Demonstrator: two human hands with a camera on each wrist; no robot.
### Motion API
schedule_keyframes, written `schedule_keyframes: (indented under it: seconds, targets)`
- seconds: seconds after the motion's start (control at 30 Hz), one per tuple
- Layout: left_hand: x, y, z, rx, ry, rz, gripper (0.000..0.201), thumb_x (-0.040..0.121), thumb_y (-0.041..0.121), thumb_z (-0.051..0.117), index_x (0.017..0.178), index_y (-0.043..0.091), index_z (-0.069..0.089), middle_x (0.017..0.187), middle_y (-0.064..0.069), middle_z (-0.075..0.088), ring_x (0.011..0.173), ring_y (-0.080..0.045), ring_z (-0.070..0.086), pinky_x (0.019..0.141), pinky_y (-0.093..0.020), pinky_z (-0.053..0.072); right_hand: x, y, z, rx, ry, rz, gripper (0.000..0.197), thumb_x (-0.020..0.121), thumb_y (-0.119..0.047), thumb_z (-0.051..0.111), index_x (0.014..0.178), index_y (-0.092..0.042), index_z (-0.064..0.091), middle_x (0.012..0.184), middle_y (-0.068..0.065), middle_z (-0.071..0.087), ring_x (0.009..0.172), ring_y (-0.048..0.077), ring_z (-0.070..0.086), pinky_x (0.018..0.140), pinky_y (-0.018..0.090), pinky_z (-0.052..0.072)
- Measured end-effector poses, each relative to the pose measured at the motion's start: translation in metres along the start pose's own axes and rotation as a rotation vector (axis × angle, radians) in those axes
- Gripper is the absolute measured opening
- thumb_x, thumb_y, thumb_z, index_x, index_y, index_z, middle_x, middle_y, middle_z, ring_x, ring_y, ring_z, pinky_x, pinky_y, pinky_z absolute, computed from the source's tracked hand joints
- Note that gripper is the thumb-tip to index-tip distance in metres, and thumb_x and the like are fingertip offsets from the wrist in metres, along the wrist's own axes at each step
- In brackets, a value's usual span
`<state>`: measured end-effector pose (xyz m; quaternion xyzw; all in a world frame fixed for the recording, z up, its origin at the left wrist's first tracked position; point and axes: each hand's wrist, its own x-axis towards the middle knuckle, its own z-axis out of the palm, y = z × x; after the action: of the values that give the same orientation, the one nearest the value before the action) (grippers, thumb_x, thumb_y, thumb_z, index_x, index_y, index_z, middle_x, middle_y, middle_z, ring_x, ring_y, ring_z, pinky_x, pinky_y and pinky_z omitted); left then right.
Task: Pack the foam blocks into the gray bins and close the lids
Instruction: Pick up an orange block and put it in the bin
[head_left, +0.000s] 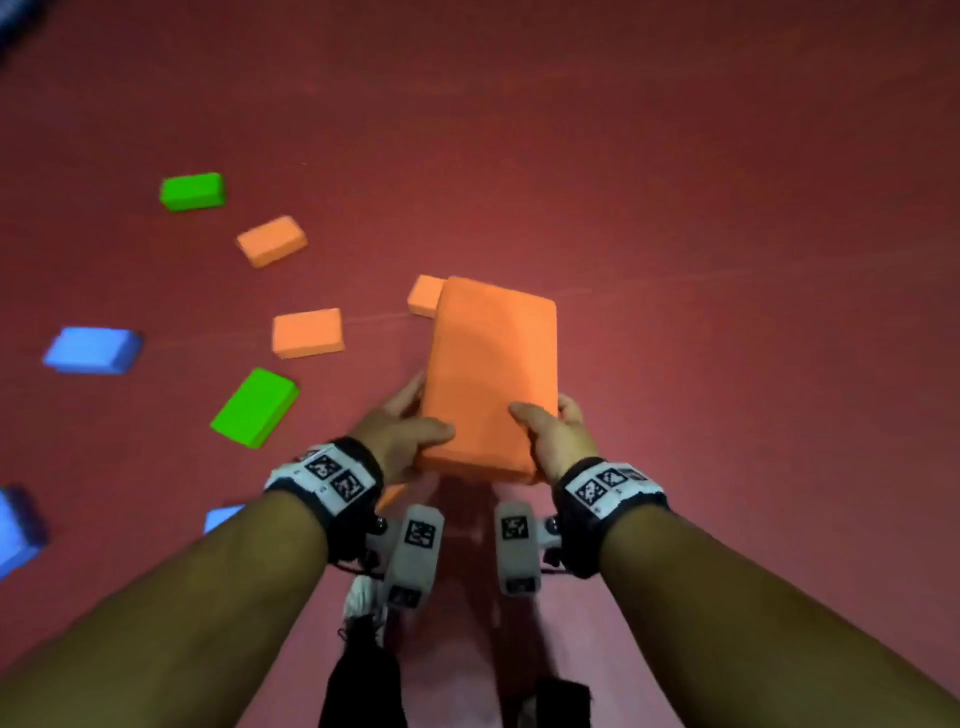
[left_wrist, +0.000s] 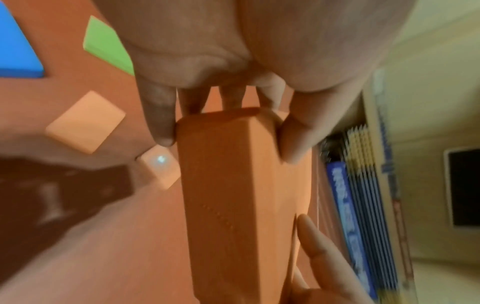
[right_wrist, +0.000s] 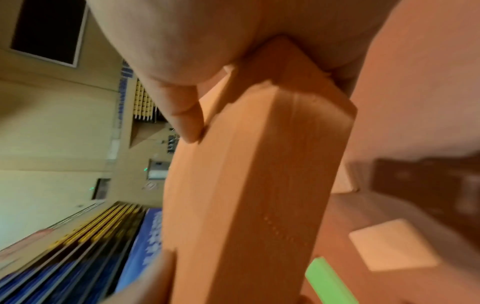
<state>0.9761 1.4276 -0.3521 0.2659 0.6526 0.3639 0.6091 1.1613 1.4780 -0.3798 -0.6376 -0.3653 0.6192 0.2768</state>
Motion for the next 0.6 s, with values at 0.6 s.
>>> schedule_keyframes:
  seconds: [0.6]
  targets:
    - [-0.441, -0.087, -0.277, -0.549, 0.888, 0.356, 0.038, 0.091, 0.015, 0.064, 0.127, 0.025, 0.057, 0.083, 0.005, 0.063, 0.054, -0.013, 0.047, 0.066, -0.031, 0.046, -0.353, -0.038, 0.354, -0.476, -0.909, -0.275, 0.041, 0.081, -0.036, 0.070, 0.118, -0.029, 0.054, 0.093, -0.002, 0.066, 0.076, 0.021, 0.064, 0.067, 0.044, 0.055]
